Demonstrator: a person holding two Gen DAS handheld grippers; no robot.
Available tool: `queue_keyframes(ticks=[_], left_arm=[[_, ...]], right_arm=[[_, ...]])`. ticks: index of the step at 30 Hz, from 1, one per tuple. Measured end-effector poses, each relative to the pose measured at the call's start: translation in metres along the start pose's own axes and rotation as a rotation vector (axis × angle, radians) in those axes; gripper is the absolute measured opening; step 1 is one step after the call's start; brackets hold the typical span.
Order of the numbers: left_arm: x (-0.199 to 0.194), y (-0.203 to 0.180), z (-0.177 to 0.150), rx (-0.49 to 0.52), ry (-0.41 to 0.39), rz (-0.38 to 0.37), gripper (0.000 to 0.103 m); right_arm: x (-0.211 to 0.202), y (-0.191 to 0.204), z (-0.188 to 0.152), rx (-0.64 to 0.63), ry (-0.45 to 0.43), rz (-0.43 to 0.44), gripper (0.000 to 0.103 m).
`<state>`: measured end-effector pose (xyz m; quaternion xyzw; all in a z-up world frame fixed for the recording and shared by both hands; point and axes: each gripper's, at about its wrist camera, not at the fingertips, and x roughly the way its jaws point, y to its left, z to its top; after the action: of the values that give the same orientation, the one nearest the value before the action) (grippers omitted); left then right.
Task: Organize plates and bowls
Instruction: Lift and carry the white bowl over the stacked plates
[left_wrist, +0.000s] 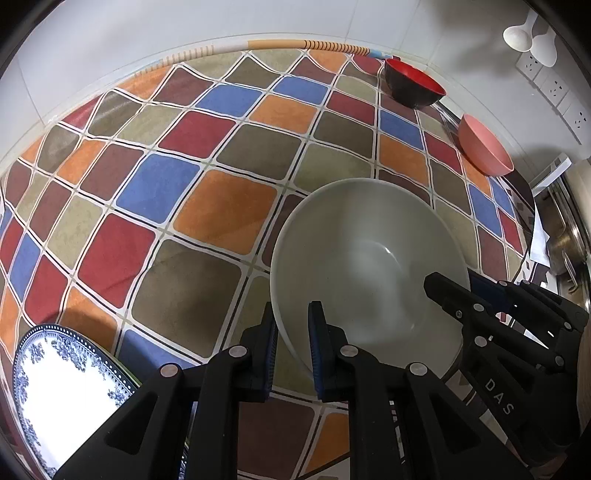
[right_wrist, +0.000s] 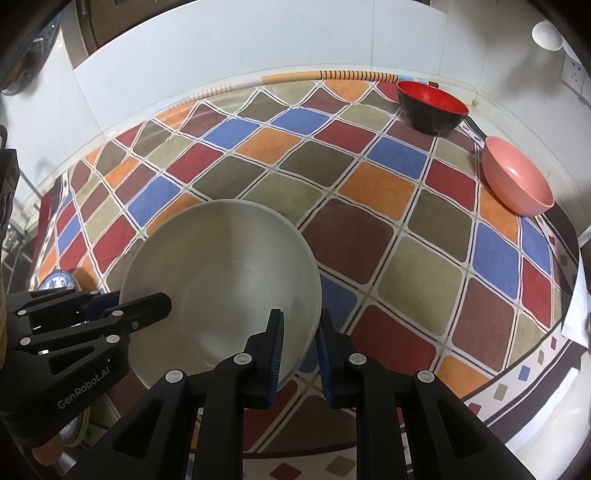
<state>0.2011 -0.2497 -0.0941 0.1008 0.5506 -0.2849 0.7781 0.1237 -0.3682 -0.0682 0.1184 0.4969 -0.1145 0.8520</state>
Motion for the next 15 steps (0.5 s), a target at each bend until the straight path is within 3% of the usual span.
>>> queue_keyframes(ticks=[10,15], left_arm=[[-0.0008,0.0026,-0.0003,-0.010,0.001,-0.021,0.018],[-0.0063,0.0032,0.0002,-0.005,-0.024,0.003,0.026]], right_arm=[[0.0003,0.0008,0.0000,-0.004,-0.004,-0.005,0.019],[-0.0005,0.0004,-0.0003,-0.004,-0.013,-0.008,0.019]])
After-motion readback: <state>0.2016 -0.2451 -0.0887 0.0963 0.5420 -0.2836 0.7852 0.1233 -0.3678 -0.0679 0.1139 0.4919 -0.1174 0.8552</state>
